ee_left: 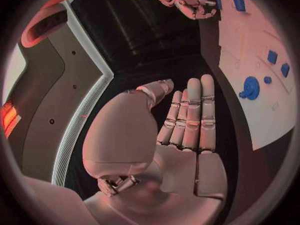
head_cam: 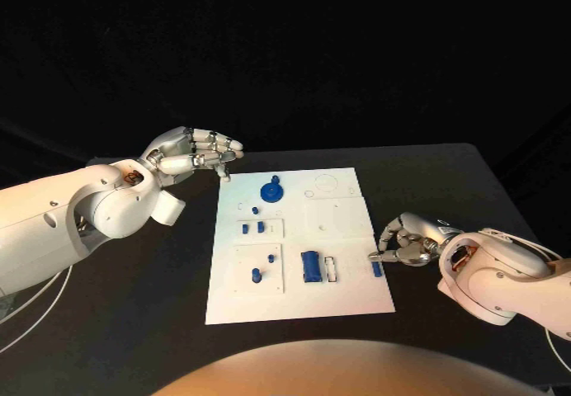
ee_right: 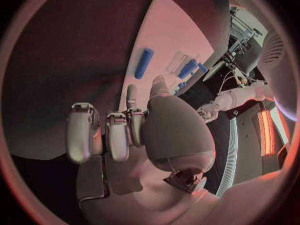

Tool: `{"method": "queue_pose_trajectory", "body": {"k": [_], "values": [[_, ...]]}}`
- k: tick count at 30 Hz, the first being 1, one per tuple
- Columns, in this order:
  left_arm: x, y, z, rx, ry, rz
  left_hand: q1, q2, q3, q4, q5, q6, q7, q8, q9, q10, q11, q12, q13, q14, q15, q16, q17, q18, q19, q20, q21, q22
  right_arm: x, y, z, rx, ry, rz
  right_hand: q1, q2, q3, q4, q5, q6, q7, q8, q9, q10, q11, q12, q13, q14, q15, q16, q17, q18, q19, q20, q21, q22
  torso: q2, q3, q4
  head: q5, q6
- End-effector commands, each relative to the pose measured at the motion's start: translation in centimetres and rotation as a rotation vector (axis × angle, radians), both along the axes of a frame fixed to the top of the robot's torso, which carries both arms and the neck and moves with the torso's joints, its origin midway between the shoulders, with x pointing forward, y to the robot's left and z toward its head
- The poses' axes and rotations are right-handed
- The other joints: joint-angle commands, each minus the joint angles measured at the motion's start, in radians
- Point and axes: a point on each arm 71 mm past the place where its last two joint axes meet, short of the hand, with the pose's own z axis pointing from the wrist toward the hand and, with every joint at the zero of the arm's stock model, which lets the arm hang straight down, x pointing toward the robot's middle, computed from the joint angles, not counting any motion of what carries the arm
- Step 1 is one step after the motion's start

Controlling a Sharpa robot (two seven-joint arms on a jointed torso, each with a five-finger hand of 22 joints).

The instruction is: Assemble the parts on the task board

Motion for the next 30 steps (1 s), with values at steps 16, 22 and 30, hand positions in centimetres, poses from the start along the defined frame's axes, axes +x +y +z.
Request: {"method": "queue_pose_trajectory", "body": {"k": [16,22,30], "values": [[-0.1,-0.1,0.1,-0.003,-0.012,-0.018,-0.001,0.003,0.002,-0.001,0.003,-0.006,0.011,0.006,-0.001,-0.009,-0.001,0.006,0.0,-0.007,0.002,0.004,0.001,0.005,-0.01,0.0,-0.003,-0.001,-0.6,0.6,-1.4,-0.057,0.042,0.028,0.014,-0.001,-0.012,-0.001,-0.004,0.018,-0.004,0.005,0.006,0.035,-0.006,-0.001,0.153,0.088,-0.002,-0.004,0.179,-0.002,0.046,0.005,0.002,0.204,-0.001,-0.0006,0.0001,0.004,0.0],[-0.1,-0.1,0.1,-0.003,-0.012,-0.018,-0.001,0.003,0.002,-0.001,0.003,-0.006,0.011,0.006,-0.001,-0.009,-0.001,0.006,0.0,-0.007,0.002,0.004,0.001,0.005,-0.01,0.0,-0.003,-0.001,-0.6,0.7,-1.9,-0.065,0.059,0.034,0.017,0.0,-0.012,-0.001,-0.004,0.018,-0.004,0.005,0.007,0.034,-0.007,-0.002,0.152,0.088,-0.003,-0.004,0.179,-0.001,0.046,0.005,0.0,0.203,-0.001,-0.0008,-0.0001,0.004,0.0],[-0.1,0.0,0.1,-0.003,-0.012,-0.017,-0.001,0.003,0.002,-0.001,0.003,-0.006,0.011,0.006,-0.001,-0.009,-0.001,0.006,0.0,-0.007,0.002,0.004,0.001,0.005,-0.01,0.0,-0.003,-0.001,-0.8,1.0,-2.4,-0.078,0.076,0.046,0.032,0.006,-0.013,-0.003,-0.003,0.019,-0.006,0.003,0.01,0.035,-0.008,-0.003,0.152,0.088,-0.004,-0.004,0.18,-0.002,0.046,0.003,0.001,0.204,0.0,-0.0002,-0.0005,0.005,0.0]]}}
